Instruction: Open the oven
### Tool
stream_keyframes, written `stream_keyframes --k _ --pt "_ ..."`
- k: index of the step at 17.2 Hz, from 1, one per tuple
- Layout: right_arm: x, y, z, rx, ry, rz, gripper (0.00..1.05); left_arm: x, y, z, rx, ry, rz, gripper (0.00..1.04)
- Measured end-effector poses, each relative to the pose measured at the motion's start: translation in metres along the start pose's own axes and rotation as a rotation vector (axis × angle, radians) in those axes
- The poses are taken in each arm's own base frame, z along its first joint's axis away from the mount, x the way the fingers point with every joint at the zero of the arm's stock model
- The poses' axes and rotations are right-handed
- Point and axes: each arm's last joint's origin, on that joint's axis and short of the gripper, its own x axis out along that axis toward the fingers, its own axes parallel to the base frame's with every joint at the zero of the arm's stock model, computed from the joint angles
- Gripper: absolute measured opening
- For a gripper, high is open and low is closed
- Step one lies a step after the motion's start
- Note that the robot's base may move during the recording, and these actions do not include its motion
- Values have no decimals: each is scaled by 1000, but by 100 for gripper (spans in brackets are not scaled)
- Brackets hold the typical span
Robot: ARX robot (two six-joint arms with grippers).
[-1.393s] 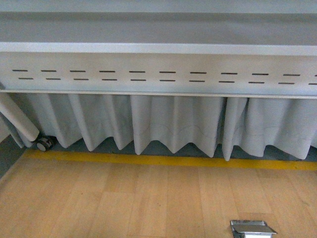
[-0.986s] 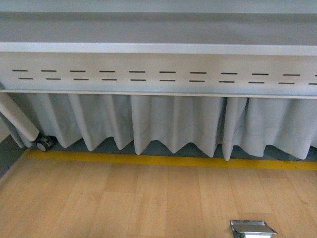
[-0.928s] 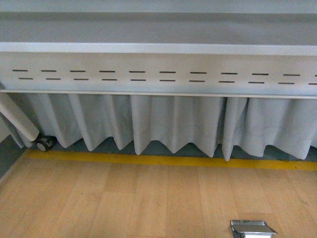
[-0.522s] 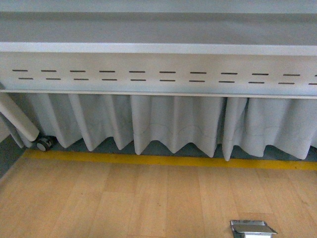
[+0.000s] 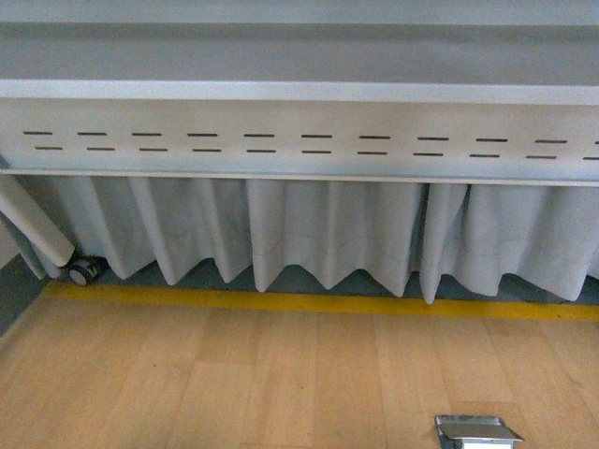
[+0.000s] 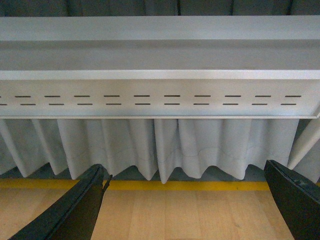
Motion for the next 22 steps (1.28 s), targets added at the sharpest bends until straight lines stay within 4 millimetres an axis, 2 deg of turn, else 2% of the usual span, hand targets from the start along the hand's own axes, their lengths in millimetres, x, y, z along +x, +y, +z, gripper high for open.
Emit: stream_keyframes --k 22 --pt "0 0 0 0 0 0 98 0 0 0 0 0 0 98"
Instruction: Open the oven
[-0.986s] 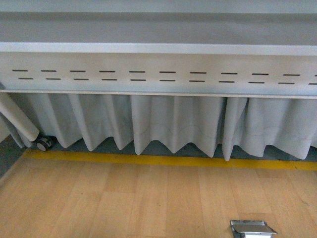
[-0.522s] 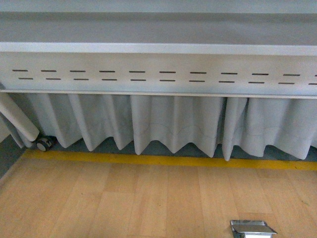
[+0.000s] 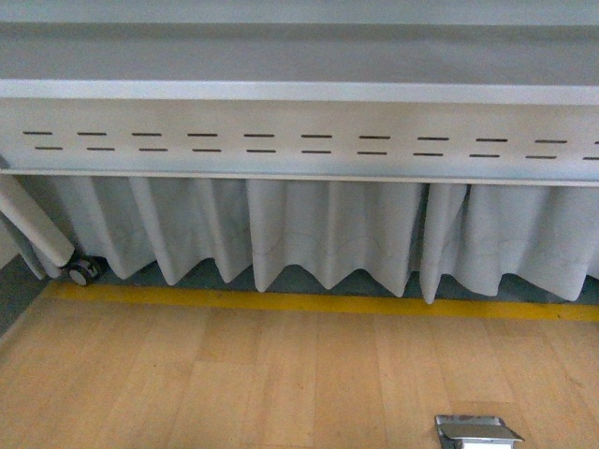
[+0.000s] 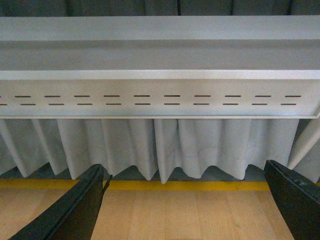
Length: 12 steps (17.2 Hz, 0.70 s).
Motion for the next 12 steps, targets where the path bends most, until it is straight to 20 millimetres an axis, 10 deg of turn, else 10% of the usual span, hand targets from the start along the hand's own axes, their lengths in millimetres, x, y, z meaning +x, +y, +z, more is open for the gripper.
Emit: stream_keyframes --k 12 --pt "0 0 0 0 1 0 98 0 0 0 1 0 0 98"
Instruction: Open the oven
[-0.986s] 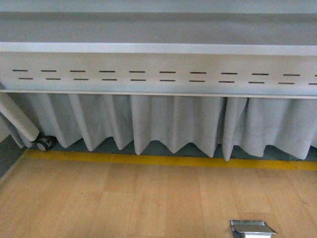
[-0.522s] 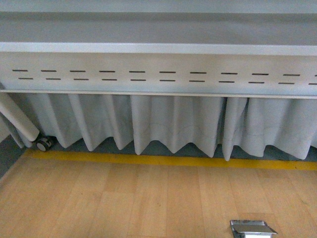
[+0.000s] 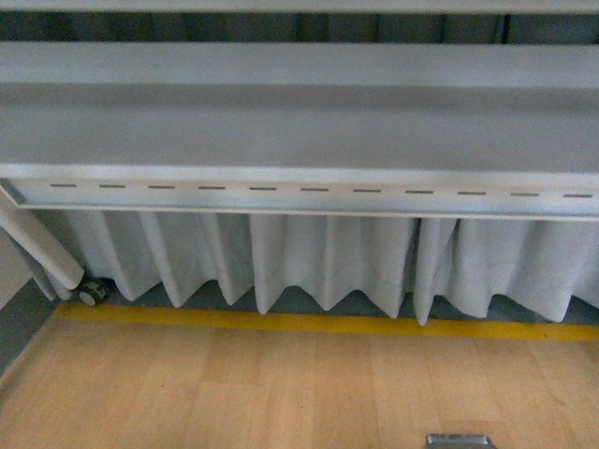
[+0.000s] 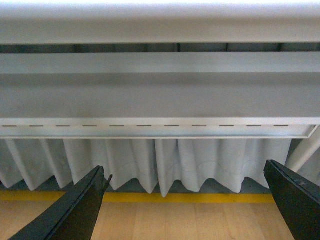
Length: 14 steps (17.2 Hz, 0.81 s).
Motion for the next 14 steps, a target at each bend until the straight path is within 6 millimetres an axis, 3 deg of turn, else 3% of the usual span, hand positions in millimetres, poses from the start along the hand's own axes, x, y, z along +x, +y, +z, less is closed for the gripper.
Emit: stream_keyframes --k 14 --pt "0 0 0 0 0 0 98 0 0 0 3 1 0 98"
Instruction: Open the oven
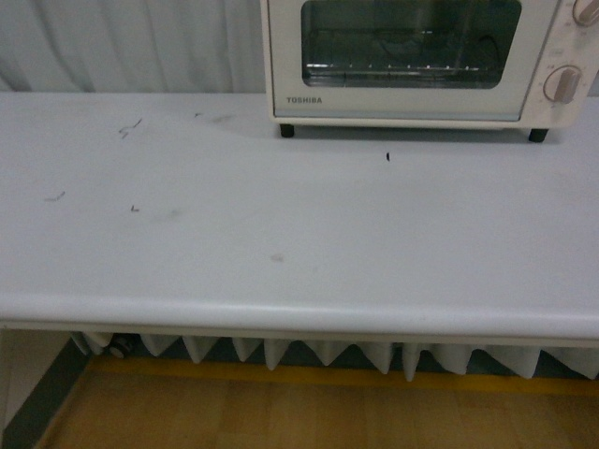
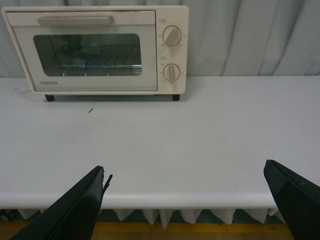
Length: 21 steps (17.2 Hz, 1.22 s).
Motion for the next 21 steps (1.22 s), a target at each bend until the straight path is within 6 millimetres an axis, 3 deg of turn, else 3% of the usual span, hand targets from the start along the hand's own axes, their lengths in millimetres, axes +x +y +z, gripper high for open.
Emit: stream_keyframes --k 21 --pt "0 0 0 0 1 -1 98 0 0 0 0 -2 1 98"
